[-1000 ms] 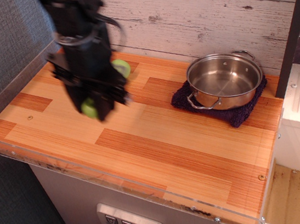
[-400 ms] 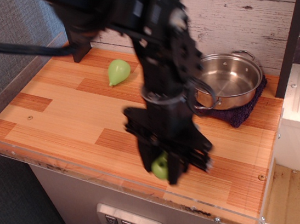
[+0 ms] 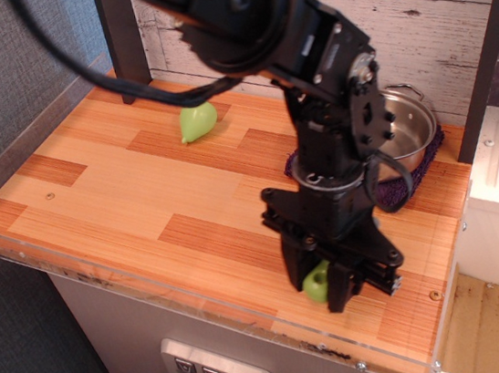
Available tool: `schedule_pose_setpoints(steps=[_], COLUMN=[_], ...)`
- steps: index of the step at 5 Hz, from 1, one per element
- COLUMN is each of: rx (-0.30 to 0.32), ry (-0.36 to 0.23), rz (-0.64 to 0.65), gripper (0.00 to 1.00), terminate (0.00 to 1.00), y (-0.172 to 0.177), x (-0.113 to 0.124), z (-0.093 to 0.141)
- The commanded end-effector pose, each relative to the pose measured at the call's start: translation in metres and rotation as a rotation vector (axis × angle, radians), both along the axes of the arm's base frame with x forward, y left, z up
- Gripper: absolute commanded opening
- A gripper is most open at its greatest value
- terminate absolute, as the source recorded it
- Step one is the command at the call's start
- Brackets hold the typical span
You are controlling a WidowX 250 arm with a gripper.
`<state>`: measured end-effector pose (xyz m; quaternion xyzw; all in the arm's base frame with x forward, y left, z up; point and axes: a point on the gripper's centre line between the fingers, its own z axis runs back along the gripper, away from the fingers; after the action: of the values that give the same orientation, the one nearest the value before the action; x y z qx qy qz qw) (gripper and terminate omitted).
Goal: Place the green spatula in front of the pot
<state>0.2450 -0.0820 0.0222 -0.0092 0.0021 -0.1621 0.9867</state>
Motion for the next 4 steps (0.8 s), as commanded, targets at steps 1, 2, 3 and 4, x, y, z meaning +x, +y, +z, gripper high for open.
schedule_pose_setpoints(steps=[1, 2, 3, 4], rx=[0.012, 0.025, 0.016, 0.004], ry=[-0.039, -0.04, -0.06, -0.121], rz=[-0.02, -0.023, -0.007, 0.002], gripper=[0.0, 1.0, 1.0, 1.0], terminate=[0.0, 0.0, 0.0, 0.0], y=[-0.004, -0.004, 0.0, 0.008], x=[0.016, 0.011, 0.009, 0.009], z=[0.007, 0.01, 0.02, 0.042])
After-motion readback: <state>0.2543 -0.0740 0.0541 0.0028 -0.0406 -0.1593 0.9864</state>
